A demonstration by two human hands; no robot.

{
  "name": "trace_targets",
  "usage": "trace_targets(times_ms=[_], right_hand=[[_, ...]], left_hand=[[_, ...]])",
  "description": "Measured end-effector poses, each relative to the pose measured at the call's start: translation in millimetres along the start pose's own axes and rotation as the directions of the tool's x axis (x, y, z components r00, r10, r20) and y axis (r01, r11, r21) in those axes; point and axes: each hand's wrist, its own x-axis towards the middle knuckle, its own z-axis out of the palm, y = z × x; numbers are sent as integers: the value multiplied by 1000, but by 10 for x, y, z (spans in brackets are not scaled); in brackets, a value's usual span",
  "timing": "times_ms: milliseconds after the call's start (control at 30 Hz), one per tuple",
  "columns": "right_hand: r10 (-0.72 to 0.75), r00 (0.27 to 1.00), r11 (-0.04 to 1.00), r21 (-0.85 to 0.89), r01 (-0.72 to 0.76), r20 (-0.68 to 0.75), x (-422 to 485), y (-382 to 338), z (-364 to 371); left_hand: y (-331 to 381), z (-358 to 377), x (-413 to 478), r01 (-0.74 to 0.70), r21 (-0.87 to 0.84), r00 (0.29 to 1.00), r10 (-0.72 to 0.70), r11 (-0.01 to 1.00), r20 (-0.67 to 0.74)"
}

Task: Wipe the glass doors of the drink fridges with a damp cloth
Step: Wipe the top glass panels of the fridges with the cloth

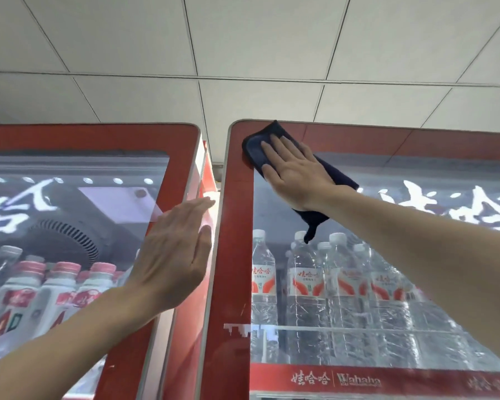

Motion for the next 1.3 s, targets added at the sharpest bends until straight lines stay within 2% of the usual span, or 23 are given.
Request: trace_targets(times_ms=[67,167,233,300,367,467,633,767,867,933,1000,1067,1133,1167,1233,1267,1300], right_hand=[[-93,996,996,-1,93,3,-307,-195,76],[-322,946,947,16,321,26,-688,-394,143],[-355,934,935,7,355,41,-608,-330,104],[-267,964,964,-2,267,9,-371,-285,71],[-103,995,995,16,103,-18,-159,-319,61],[47,998,998,31,-46,-33,-76,-444,109],[96,995,993,73,-93,-35,-505,-697,204],[143,989,974,184,-132,-48,-1192,-1152,325],[212,977,948,251,-198,-31,-1378,-1324,385],[223,975,932,295,-211,-7,-1348,-1320,364],[191,978,890,406,-207,80,-1295,-1263,271],[145,970,793,563,-232,195,-1229,-1130,111],[148,937,631,699,-337,318,-1140,-998,-45],[158,910,470,781,-411,383,-1113,-938,-107],[150,837,71,838,-541,527,-1095,-824,-208],[162,811,-55,825,-562,563,-1093,-764,-241],[175,806,-123,825,-552,566,-1094,-711,-269]], left_hand=[[-19,-16,-122,76,2,997,-76,997,-26],[-32,30,-288,59,80,997,-63,995,45],[-60,58,-318,61,85,994,-68,994,83],[-93,66,-306,83,72,993,-89,994,82],[-100,76,-310,77,59,994,-81,995,74],[-97,73,-318,82,40,994,-84,996,62],[-74,63,-322,113,-4,992,-113,994,59],[-63,43,-314,131,-56,990,-128,990,50],[-7,9,-307,167,-123,986,-164,978,35],[89,-48,-282,237,-218,968,-249,947,-31],[265,-129,-270,290,-292,930,-340,912,-140],[522,-218,-271,298,-378,892,-397,876,-217],[843,-276,-261,272,-468,888,-406,841,-214],[1014,-274,-251,249,-490,904,-382,835,-192],[1299,-178,-202,234,-478,937,-327,847,-120],[1394,-97,-161,258,-444,943,-323,858,-77],[1460,-3,-115,303,-390,938,-345,869,-41]])
